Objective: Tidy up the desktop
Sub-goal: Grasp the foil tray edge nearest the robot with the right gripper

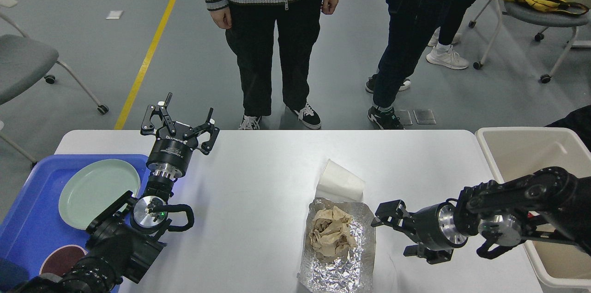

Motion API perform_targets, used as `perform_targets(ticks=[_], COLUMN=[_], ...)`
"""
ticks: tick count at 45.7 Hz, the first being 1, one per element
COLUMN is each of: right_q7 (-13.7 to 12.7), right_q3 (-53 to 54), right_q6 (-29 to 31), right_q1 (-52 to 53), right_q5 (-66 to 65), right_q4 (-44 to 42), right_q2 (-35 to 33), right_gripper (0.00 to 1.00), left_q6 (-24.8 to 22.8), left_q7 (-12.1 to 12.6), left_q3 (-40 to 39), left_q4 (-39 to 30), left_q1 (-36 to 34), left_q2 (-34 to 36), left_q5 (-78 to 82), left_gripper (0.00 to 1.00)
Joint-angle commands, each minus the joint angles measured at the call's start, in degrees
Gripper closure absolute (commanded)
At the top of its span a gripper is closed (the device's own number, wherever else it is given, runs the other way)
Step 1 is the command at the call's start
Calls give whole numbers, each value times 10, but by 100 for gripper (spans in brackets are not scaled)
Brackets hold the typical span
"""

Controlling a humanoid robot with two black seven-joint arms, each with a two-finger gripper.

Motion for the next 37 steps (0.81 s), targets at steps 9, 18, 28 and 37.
perform_targets(ticks=[9,18,28,37], right_q7=[5,5,5,5], right_q3=[2,2,5,7], right_q6=[-55,-92,-98,-99], right_q1=[-63,-79,-81,-82], right_q5=[-6,-21,-62,-63], right_q4=[-16,-26,-28,-23], right_q2=[43,54,54,54], right_gripper=[10,84,100,100], left_q6=[0,0,0,0], left_q7=[0,0,0,0], left_q3=[0,0,0,0], left_q4=[0,0,0,0], left_q1=[0,0,-1,0], left_q2=[0,0,0,0], left_q5=[0,0,0,0], left_gripper=[4,4,4,4])
